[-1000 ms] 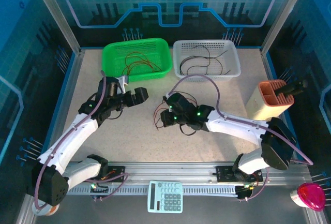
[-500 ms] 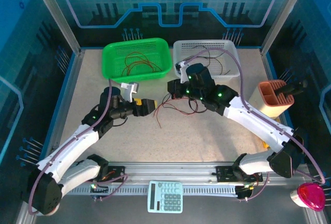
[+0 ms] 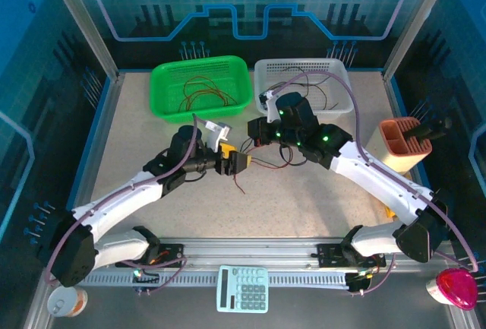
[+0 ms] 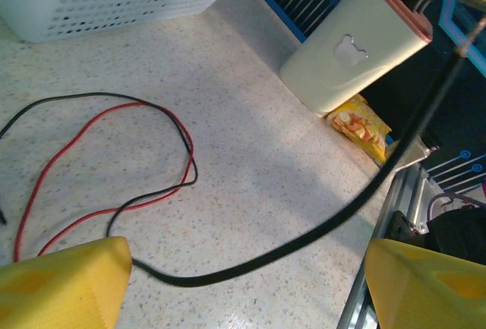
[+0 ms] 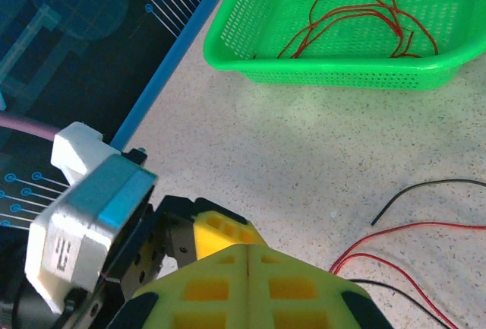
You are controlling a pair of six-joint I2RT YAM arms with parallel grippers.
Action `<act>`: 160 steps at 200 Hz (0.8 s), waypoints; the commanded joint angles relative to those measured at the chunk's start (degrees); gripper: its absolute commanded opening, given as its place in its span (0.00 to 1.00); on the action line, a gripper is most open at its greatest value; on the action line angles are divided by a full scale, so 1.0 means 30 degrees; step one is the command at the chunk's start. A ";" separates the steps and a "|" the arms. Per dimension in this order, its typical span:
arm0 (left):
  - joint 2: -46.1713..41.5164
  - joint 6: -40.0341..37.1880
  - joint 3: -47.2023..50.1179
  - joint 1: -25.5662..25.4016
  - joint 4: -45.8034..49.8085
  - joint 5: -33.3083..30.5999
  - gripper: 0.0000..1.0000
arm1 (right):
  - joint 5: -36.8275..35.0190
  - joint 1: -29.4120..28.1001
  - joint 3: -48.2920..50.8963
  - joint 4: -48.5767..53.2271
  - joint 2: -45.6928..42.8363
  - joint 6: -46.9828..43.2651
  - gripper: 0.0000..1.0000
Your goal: Untangle the cables
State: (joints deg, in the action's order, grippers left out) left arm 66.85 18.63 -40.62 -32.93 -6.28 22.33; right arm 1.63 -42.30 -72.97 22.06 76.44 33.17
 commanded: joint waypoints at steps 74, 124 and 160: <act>0.1451 0.0026 -0.1070 -0.0860 -0.2476 -0.0794 0.00 | 0.0289 0.0627 0.0249 0.0160 -0.1169 0.0150 0.21; 0.1169 0.0376 -0.1624 -0.0911 -0.2366 -0.0531 0.00 | 0.0467 0.1376 0.1627 -0.0320 -0.2863 0.0687 0.70; 0.0957 0.0434 -0.2045 -0.0988 -0.2267 -0.0330 0.00 | 0.1676 0.1337 0.2134 -0.1229 -0.2499 0.1512 0.73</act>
State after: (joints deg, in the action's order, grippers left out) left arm 70.98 19.51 -44.36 -35.18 -12.16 20.38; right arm 3.40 -38.57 -68.14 21.23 68.25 35.44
